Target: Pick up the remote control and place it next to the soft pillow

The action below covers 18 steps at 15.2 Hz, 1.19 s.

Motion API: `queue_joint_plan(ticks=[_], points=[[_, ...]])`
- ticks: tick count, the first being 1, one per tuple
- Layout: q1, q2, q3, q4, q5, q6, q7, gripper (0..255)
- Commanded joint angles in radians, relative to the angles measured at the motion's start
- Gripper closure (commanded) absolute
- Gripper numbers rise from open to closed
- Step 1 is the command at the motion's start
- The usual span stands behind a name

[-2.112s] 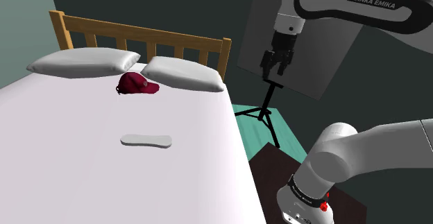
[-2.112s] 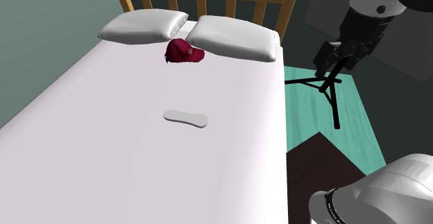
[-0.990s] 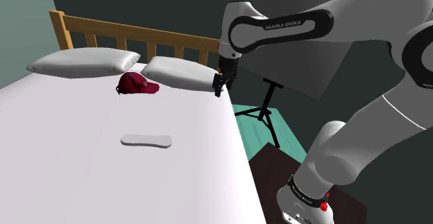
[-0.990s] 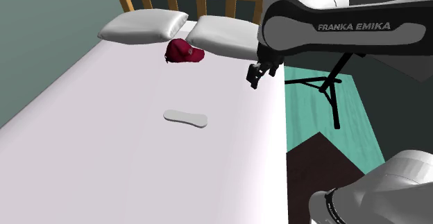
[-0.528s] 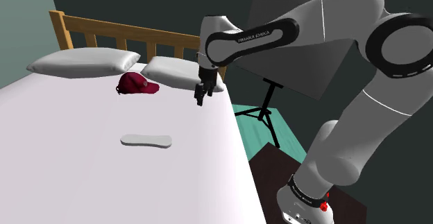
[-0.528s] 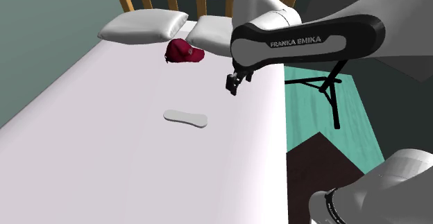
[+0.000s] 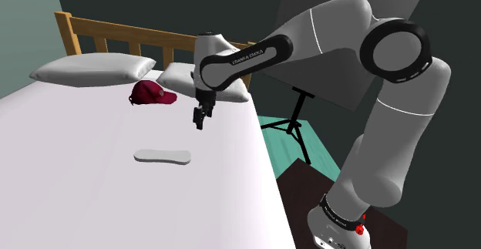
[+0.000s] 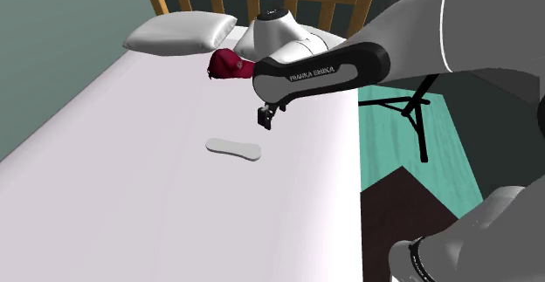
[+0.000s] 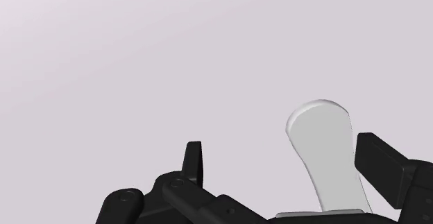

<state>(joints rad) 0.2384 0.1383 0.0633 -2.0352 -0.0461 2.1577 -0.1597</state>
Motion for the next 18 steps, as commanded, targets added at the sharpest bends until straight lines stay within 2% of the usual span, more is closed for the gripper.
queue_joint_plan(ticks=[1,13,18], points=[[0.017,0.067,0.015,0.046,-0.007,0.023,-0.009,0],[0.117,0.443,0.077,0.373,-0.080,0.073,-0.082,0],[0.122,0.483,0.074,0.376,-0.087,0.111,-0.080,0]])
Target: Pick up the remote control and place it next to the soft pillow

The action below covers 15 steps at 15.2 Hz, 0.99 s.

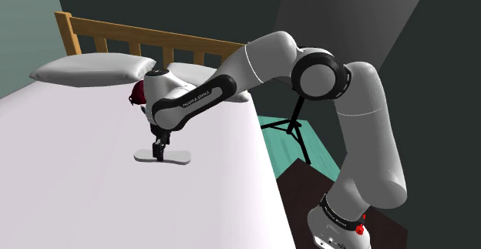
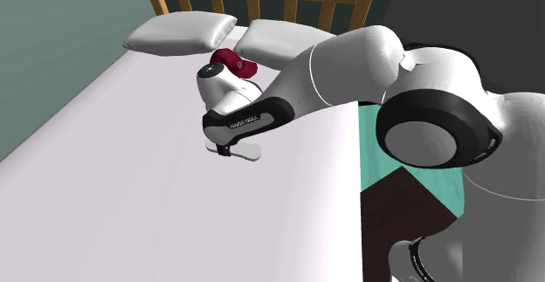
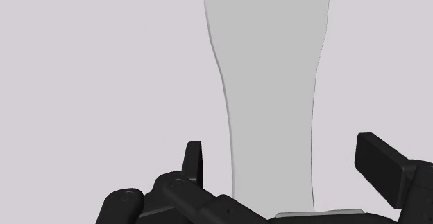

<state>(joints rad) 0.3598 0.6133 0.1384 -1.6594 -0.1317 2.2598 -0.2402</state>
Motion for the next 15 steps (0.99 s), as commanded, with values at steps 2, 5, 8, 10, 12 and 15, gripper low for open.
queue_joint_plan(ticks=[2,5,8,10,12,15], points=[[0.002,0.025,-0.003,-0.002,-0.005,0.027,0.002,0],[0.003,0.038,-0.005,-0.003,-0.007,0.041,0.003,0],[0.003,0.039,-0.005,-0.003,-0.007,0.041,0.003,0],[0.003,0.039,-0.005,-0.003,-0.007,0.041,0.003,0],[0.003,0.038,-0.005,-0.003,-0.007,0.041,0.003,255],[0.003,0.039,-0.005,-0.002,-0.007,0.041,0.003,255]])
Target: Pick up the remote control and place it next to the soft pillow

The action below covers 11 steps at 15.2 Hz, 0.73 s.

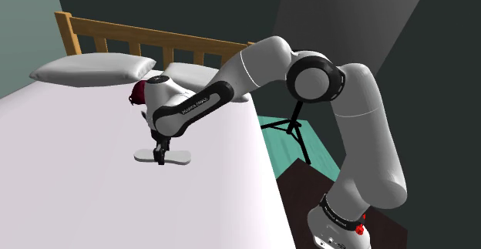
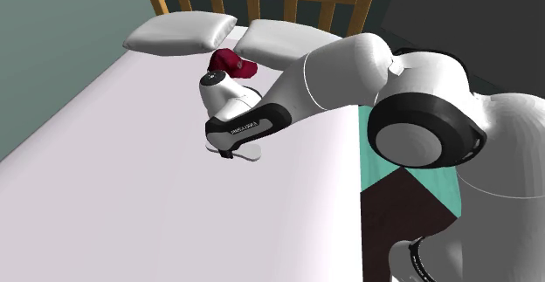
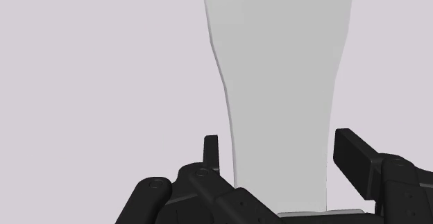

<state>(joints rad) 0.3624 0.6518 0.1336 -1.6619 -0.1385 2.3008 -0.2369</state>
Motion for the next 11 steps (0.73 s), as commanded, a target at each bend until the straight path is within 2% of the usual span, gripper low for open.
queue_joint_plan(ticks=[1,6,11], points=[[0.000,0.000,0.000,0.000,0.000,0.000,0.000,255],[0.000,0.000,0.000,0.000,0.000,0.000,0.000,255],[-0.003,-0.042,0.005,0.003,0.007,-0.045,-0.005,255]])
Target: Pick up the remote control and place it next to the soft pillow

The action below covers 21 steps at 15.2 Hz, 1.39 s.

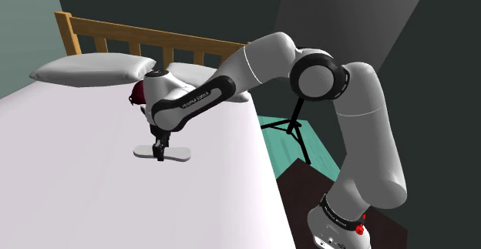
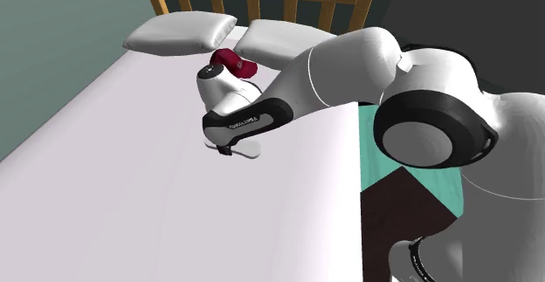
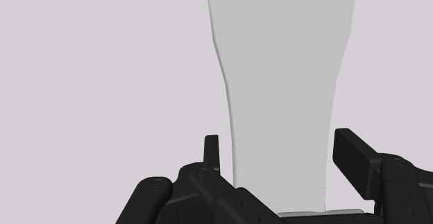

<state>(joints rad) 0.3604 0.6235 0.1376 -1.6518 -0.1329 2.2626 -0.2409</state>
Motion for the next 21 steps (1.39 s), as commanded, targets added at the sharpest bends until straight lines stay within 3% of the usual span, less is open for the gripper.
queue_joint_plan(ticks=[1,21], points=[[-0.002,-0.022,0.002,-0.005,0.003,-0.016,-0.002,255],[-0.010,-0.150,0.017,0.075,0.029,-0.223,-0.022,255]])
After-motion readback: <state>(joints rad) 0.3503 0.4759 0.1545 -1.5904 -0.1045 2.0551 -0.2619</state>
